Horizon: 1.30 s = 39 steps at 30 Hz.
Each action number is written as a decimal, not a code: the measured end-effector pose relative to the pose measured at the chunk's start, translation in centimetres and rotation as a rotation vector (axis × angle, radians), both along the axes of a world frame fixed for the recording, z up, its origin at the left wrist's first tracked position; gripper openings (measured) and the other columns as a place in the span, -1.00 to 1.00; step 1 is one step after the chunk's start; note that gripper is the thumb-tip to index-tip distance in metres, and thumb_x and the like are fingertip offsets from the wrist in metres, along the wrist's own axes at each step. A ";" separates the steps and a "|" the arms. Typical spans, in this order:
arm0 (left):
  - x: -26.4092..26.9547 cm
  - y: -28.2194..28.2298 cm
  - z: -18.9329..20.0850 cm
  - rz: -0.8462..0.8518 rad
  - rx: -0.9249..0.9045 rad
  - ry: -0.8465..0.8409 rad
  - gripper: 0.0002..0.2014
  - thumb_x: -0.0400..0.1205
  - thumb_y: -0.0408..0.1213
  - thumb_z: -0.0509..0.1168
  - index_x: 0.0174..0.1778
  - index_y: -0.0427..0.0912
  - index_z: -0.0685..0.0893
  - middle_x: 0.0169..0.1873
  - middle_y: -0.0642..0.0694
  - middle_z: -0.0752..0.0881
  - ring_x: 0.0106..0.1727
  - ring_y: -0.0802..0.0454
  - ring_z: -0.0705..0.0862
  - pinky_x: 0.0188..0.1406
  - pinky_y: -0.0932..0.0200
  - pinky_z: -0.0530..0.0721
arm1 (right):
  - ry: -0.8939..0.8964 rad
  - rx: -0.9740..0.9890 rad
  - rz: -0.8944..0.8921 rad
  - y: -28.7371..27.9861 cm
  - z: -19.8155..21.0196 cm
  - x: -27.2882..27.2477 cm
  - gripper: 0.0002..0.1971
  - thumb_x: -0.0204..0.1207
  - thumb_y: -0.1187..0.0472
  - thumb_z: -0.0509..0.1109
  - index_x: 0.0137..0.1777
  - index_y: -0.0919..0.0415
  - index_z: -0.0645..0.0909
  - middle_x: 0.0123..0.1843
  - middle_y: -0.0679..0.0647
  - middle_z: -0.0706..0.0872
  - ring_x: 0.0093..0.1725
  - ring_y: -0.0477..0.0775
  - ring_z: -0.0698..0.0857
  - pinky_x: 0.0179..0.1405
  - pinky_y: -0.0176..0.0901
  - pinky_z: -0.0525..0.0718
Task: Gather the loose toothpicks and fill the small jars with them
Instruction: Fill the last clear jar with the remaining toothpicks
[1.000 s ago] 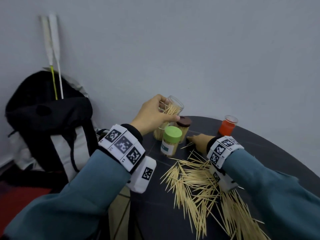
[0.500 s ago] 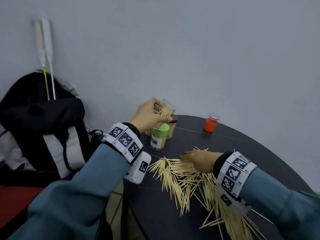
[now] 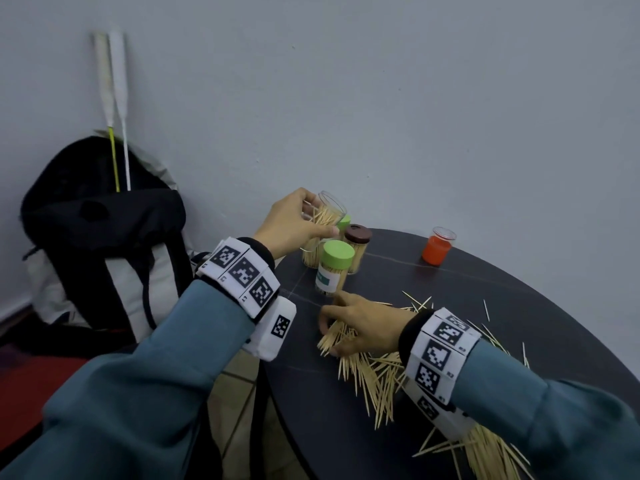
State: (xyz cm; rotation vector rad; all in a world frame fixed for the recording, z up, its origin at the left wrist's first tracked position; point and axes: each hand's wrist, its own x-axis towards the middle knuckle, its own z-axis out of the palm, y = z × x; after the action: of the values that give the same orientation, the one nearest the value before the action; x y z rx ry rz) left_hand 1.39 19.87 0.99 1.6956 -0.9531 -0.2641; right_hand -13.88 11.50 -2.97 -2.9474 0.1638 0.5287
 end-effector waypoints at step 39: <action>-6.8 -5.4 -0.2 -0.191 -0.069 -0.089 -0.50 0.41 -0.26 0.55 0.21 -0.23 0.54 0.05 -0.09 0.67 0.00 0.05 0.65 -0.15 0.42 0.56 | -0.027 -0.293 -0.029 -5.8 -0.9 -8.9 -0.70 0.67 0.30 0.07 0.37 0.26 0.38 0.30 0.12 0.51 0.29 0.09 0.46 0.36 -0.03 0.43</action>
State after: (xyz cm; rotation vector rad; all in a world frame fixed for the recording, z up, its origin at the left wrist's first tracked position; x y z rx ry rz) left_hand -5.44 14.50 0.81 1.5655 -1.1803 -0.2798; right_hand -22.76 5.65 -3.84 -3.2282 0.3052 0.4986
